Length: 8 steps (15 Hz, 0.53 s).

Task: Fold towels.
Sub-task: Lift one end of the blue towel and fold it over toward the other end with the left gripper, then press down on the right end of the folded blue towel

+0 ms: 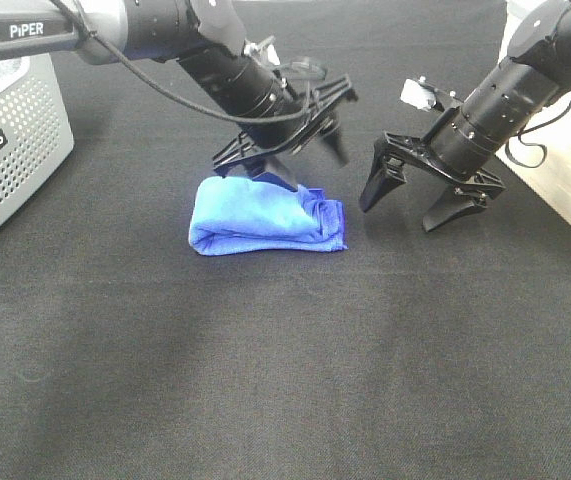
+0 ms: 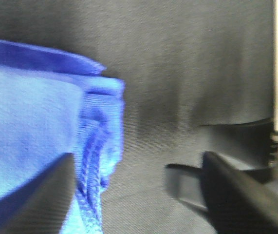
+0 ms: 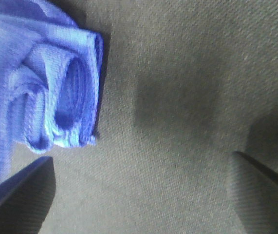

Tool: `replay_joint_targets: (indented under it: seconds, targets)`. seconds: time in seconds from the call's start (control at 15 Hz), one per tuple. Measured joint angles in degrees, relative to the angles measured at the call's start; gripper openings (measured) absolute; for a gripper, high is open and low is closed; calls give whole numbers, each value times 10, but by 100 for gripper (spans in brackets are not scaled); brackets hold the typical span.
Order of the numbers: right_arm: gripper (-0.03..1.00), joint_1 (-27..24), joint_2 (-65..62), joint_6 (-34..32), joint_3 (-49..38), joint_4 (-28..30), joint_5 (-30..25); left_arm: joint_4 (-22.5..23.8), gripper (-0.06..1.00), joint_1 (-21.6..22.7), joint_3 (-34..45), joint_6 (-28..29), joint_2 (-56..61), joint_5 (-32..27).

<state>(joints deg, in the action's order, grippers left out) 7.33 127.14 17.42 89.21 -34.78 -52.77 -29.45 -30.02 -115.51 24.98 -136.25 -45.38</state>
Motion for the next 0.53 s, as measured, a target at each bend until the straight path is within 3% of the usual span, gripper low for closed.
replay_joint_targets:
  seconds: [0.13, 0.27, 0.4, 0.53]
  targets:
    - [89, 0, -6, 0, 0, 0, -4, 0, 72, 1, -2, -13, 3, 2]
    - [89, 0, -28, 0, 0, -11, -11, 13, 73, 22, -8, -62, 25, 2]
    - [89, 0, -40, 14, 0, -76, -31, 45, 73, 62, -12, -79, 51, 1]
    - [89, 0, -41, 78, 0, -188, -55, 69, 73, 104, -12, -81, 65, -5]
